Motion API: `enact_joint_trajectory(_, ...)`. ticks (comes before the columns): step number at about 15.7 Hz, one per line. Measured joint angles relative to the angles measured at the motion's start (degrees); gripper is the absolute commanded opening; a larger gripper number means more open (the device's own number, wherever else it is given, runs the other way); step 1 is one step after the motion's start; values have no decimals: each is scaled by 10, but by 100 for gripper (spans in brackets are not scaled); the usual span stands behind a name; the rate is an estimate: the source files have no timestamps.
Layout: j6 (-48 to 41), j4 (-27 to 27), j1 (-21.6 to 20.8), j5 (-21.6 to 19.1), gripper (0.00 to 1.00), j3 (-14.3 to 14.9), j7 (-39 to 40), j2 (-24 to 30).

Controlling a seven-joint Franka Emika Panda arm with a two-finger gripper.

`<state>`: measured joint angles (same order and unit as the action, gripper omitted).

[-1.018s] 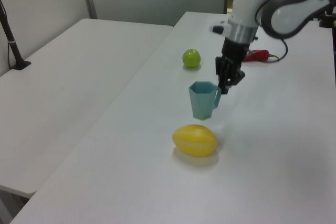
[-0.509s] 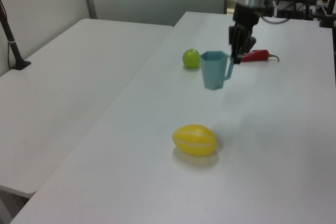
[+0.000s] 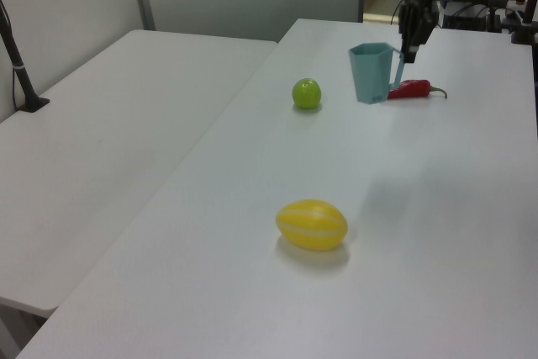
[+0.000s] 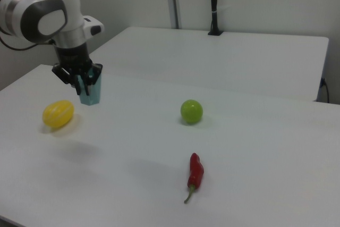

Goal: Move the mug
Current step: 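Lift the mug and carry it away from the yellow fruit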

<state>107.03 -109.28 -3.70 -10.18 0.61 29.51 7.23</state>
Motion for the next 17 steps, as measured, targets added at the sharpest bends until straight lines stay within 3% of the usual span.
enact_joint_trajectory(10,-8,-104,45,8,0,79,-8,21)
enact_joint_trajectory(17,105,-202,44,47,0,88,-8,21)
